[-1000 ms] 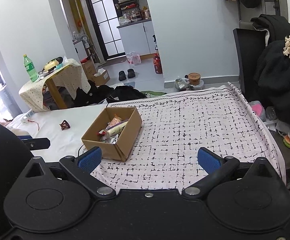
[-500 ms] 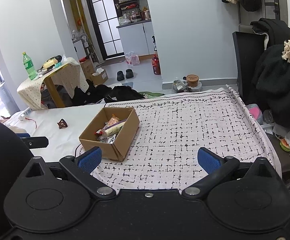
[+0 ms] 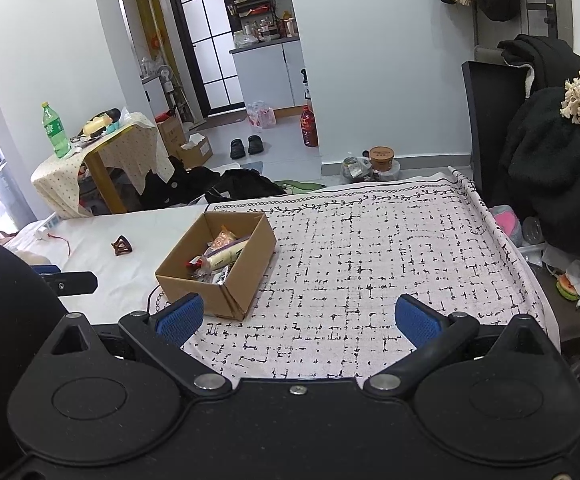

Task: Organize snacks

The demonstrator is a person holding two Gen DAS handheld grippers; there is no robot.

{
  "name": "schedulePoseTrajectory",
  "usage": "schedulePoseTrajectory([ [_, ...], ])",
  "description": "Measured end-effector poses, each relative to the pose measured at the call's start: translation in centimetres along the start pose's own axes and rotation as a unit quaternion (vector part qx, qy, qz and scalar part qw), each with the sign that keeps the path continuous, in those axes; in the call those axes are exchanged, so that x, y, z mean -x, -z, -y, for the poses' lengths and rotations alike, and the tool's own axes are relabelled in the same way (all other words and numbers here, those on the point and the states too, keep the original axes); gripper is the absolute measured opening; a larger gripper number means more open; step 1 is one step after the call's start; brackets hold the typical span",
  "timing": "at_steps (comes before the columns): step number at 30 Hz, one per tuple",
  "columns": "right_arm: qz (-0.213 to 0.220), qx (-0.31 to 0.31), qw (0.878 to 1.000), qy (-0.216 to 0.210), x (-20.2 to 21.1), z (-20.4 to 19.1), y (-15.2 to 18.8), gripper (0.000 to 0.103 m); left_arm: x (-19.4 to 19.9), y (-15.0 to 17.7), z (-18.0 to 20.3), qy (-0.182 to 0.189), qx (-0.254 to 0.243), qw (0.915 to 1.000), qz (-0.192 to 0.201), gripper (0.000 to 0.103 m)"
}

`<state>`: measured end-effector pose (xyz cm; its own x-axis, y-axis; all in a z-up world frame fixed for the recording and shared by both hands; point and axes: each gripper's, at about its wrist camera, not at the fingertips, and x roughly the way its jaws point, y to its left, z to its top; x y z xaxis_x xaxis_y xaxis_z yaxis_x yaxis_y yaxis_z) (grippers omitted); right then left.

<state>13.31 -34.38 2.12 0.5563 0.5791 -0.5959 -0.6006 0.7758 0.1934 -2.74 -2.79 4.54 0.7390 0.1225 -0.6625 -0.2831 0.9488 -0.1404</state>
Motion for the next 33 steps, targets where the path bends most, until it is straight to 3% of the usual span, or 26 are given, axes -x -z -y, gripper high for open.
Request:
schedulePoseTrajectory([
  [33, -0.002, -0.009, 1.000, -0.002, 0.05, 0.21, 0.03, 0.103, -0.15, -0.25, 0.30, 0.001, 0.000, 0.9999, -0.011, 0.102],
])
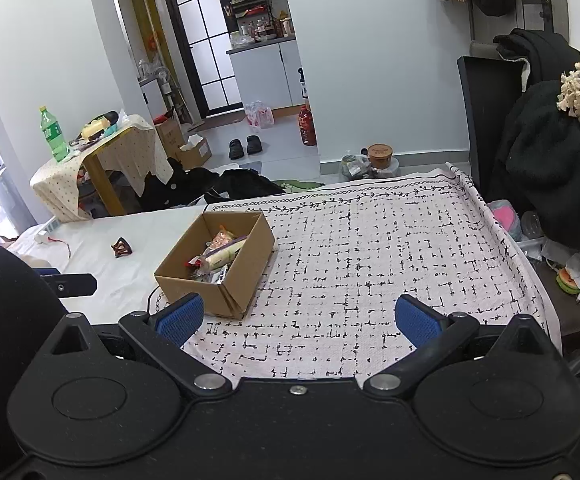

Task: Organize snacks

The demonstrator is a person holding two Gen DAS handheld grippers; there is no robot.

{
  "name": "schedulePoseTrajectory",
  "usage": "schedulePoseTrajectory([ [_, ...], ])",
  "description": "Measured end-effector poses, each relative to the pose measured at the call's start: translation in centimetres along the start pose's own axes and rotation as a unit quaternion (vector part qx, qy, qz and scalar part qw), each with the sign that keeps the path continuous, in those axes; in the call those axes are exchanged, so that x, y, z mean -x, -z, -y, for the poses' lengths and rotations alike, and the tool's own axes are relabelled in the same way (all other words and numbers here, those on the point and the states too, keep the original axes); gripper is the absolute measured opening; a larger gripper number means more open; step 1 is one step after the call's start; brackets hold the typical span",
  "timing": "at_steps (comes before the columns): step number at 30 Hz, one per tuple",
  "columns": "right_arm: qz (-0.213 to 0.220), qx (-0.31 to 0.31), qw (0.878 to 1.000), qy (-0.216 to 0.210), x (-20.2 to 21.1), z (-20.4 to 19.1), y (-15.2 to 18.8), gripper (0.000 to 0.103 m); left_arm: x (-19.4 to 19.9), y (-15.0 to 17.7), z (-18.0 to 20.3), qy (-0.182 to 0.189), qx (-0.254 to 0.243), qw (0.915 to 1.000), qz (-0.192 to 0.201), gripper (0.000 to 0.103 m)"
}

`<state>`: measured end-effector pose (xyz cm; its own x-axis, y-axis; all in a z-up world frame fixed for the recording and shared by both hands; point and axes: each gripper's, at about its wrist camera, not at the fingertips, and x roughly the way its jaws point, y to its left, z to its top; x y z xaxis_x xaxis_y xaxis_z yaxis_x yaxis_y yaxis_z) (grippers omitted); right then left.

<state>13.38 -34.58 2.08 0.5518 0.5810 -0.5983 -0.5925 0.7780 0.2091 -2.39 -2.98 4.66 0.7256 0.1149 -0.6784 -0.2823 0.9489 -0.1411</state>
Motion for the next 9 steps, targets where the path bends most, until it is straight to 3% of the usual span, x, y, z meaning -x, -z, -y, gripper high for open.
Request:
schedulePoseTrajectory([
  [9, 0.001, -0.002, 1.000, -0.003, -0.02, 0.12, -0.01, 0.103, 0.07, -0.01, 0.05, 0.000, 0.000, 1.0000, 0.001, 0.102],
])
